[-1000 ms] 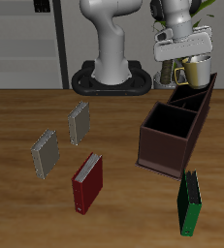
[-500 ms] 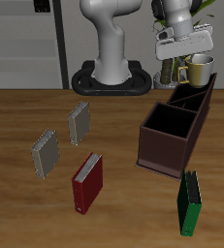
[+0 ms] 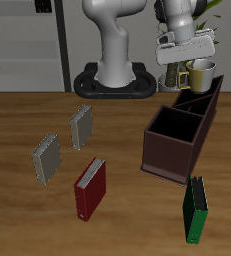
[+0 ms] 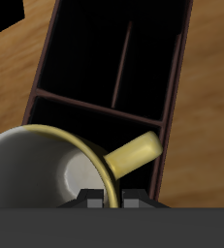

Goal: Place the white-yellow mug into the left desk caddy's left compartment and place the red book into the left desk caddy's front compartment

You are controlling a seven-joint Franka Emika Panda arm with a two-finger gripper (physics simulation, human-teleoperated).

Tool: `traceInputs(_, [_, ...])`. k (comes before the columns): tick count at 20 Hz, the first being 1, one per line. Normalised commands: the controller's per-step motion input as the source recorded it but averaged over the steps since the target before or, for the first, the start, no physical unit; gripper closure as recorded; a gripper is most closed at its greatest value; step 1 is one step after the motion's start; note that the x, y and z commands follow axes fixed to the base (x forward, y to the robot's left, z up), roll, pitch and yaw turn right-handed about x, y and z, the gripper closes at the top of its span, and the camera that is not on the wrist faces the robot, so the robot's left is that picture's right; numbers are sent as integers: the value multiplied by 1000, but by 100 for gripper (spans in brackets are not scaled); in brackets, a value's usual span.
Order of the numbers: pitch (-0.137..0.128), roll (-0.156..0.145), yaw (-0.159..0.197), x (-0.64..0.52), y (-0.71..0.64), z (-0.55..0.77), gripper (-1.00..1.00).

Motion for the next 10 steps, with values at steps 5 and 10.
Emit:
traceInputs(5, [67, -16, -19, 146, -92, -180, 100])
traceInputs(10, [65, 51, -18, 23, 65, -159, 100])
